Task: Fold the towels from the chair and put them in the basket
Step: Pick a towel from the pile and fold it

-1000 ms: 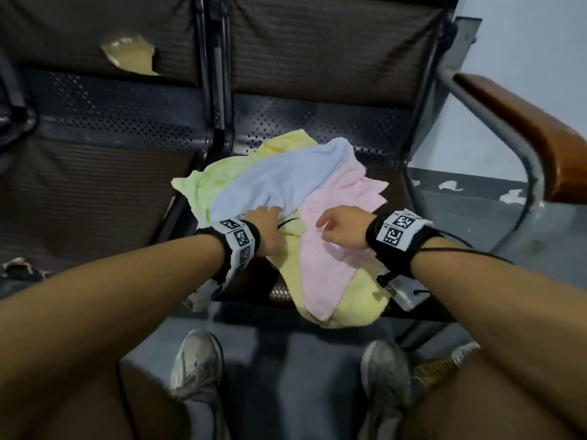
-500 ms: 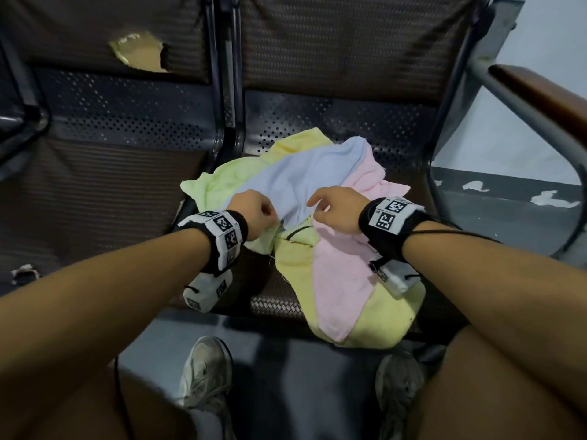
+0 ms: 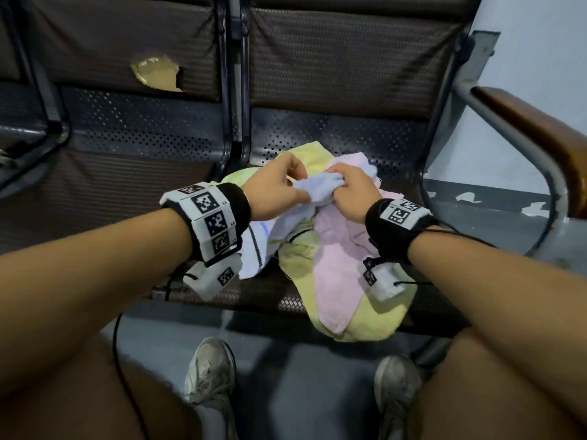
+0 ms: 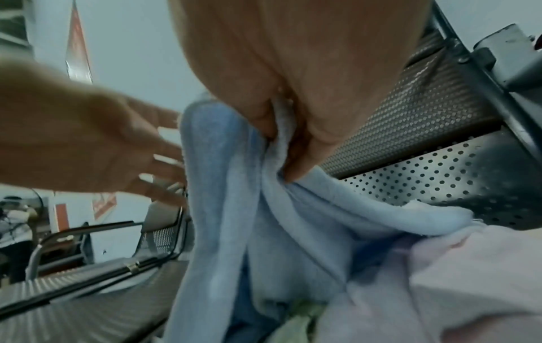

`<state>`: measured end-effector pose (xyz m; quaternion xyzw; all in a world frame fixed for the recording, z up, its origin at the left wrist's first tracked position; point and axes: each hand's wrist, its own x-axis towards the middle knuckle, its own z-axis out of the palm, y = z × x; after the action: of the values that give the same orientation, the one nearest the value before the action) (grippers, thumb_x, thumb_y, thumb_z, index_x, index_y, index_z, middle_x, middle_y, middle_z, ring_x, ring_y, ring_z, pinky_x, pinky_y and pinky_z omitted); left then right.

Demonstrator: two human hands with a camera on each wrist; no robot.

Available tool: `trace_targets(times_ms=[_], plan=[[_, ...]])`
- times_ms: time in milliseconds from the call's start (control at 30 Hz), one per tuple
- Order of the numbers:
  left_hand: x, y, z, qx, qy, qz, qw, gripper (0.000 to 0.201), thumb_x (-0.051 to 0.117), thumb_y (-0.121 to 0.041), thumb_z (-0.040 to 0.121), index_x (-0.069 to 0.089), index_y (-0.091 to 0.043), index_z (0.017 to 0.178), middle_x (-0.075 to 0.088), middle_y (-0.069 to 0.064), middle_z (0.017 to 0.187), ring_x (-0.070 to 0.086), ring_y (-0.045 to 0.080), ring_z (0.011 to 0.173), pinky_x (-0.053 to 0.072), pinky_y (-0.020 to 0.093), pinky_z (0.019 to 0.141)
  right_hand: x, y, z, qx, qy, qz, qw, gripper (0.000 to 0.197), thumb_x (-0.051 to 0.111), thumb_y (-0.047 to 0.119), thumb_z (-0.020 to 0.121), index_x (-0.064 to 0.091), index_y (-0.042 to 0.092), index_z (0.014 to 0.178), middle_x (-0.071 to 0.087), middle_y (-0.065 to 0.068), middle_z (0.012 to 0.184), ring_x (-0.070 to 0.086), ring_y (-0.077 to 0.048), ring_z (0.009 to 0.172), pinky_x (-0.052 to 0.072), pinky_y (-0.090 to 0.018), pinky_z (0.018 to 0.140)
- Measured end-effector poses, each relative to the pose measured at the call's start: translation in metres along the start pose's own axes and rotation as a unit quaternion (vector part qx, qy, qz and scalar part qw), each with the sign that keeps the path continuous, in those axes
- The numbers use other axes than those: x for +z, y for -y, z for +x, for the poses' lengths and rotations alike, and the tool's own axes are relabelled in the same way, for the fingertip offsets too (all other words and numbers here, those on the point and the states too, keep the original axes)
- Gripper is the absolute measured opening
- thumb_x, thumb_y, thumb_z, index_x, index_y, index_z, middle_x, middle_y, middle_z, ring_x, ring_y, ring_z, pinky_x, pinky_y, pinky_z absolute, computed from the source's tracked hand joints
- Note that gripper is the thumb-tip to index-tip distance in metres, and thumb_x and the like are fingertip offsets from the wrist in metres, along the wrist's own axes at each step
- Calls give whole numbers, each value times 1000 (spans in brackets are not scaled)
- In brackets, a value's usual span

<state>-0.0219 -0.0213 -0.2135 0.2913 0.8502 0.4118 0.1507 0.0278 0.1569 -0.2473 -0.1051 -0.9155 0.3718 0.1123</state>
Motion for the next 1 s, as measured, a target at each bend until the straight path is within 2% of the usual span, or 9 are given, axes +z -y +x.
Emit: trace_targets(times_ms=[100,200,267,333,500,667,833,933,1000], plan=[[2,-2,-6,-3,5,73,997,69,85,-34,74,48,-18,130,53,-1,119,55,16,106,47,32,91,-11,13,-11,-27,-19,125,992,37,36,-16,77,59,6,96,58,3,78,55,6,70,43,-11,62],[15,-4,-9,1,24,46,999,28,75,-34,84,64,-20,106,70,3,105,66,22,96,53,40,91,-19,21,-23,-26,-24,159,987,35,36,-12,81,51,9,104,53,3,77,50,9,61,40,-11,55],[26,-9,-12,28,7,40,999,6,62,-25,93,66,-20,91,70,5,89,63,24,83,53,38,79,-25,20,-29,-9,-40,154,987,26,39,-2,88,48,14,107,57,-2,86,54,-1,75,44,-17,64],[34,-14,-12,33,-27,54,998,20,51,-19,98,64,-15,84,61,3,75,55,25,77,41,31,65,-34,14,-33,14,-56,117,991,16,46,11,92,47,18,106,59,-10,100,56,-17,89,49,-32,78],[35,-27,0,-22,-119,-5,993,27,36,-17,101,55,-11,83,58,9,90,51,26,87,36,33,75,-52,-10,-48,7,-86,-51,995,36,68,23,76,43,24,103,65,-6,87,61,-26,76,50,-40,67],[40,-32,8,-51,-105,-5,993,37,58,-51,86,55,-14,85,57,1,81,53,22,78,35,32,62,-69,-35,-50,154,-90,-161,971,14,67,33,81,57,24,77,67,-5,83,63,-30,80,47,-32,69],[60,-33,2,27,-27,81,996,67,84,-44,70,50,-23,124,63,0,103,58,22,89,48,32,75,-60,-17,-54,21,-51,-60,997,16,57,17,90,62,15,75,62,-7,75,58,-26,75,42,-34,66],[59,-40,7,83,-92,96,988,21,66,-23,85,66,-19,105,69,7,96,61,26,86,35,28,66,-55,1,-53,-55,-34,-25,998,10,59,14,90,66,14,96,68,-7,93,61,-25,87,47,-37,78],[54,-41,10,83,-125,103,983,15,53,-15,88,69,-16,90,68,11,87,60,32,88,31,28,65,-56,0,-52,-50,-55,-25,997,21,63,15,86,61,14,107,68,-6,96,61,-23,85,48,-35,76]])
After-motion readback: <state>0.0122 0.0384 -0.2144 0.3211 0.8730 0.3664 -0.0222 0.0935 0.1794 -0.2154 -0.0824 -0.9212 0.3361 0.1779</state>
